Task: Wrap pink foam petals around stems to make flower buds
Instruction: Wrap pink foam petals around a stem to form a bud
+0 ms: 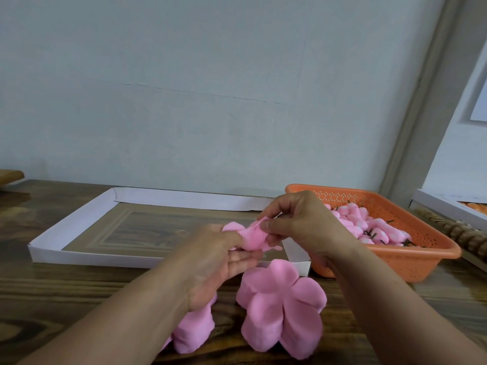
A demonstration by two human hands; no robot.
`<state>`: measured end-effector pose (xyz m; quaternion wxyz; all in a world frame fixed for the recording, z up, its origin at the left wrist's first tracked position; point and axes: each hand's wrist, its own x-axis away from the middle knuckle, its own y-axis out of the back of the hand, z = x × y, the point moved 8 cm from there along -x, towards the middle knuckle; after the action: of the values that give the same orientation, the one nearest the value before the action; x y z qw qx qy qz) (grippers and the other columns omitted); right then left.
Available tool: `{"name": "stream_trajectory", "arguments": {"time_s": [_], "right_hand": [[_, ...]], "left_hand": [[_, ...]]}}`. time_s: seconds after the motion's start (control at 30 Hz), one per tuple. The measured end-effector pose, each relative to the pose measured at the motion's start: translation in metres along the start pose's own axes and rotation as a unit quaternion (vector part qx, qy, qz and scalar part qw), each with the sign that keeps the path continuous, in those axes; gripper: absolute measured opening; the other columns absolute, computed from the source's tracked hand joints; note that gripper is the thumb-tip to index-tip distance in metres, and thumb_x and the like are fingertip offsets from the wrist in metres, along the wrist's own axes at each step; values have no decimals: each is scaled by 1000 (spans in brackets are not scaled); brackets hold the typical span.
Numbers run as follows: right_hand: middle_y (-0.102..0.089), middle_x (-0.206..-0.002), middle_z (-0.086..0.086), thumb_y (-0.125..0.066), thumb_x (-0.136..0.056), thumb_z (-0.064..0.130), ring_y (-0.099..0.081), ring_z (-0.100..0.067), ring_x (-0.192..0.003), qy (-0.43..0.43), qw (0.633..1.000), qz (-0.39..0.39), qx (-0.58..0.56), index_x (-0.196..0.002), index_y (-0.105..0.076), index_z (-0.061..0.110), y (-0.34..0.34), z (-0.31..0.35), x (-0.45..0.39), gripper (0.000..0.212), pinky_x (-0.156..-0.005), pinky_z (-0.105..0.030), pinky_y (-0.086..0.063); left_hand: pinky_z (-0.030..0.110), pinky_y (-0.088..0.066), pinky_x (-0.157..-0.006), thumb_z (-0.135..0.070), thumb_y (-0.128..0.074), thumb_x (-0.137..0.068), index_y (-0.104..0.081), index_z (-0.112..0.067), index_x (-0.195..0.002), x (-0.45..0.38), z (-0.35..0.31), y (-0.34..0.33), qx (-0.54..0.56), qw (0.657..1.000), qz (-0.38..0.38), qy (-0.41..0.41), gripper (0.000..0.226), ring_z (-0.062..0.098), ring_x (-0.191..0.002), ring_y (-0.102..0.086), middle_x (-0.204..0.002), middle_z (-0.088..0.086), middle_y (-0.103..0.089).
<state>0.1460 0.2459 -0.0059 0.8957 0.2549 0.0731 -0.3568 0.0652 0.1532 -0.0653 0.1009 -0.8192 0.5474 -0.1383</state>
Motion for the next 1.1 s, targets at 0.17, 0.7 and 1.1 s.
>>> {"name": "stream_trajectory", "arguments": {"time_s": [0.17, 0.7, 1.1], "right_hand": [[-66, -71, -29, -65, -78, -10, -61, -26, -55, 1, 1000, 5, 5, -76, -69, -4, -1, -1, 0, 7, -56, -31, -54], [-63, -59, -16, -65, -76, -10, -57, -19, -53, 23, 996, 72, 49, -75, -69, 2, -13, 9, 5, 13, -59, -33, -47], [-65, -57, -6, -66, -77, -3, -58, -13, -53, 28, 989, 96, 111, -71, -69, 14, -17, 15, 9, 18, -55, -27, -47]], "left_hand": [[37, -57, -82, -17, -40, -100, -61, 1, -113, 0, 0, 5, -12, 999, -29, 14, 30, 33, -92, -71, -99, 20, -72], [34, -60, -59, -24, -38, -100, -52, 5, -120, -2, 2, 10, 26, 999, -18, 28, 38, 37, -78, -72, -94, 26, -71], [38, -59, -79, -13, -45, -100, -66, 2, -89, 3, -5, 5, -115, 991, -57, -35, 27, 29, -80, -71, -81, 14, -74]]}}
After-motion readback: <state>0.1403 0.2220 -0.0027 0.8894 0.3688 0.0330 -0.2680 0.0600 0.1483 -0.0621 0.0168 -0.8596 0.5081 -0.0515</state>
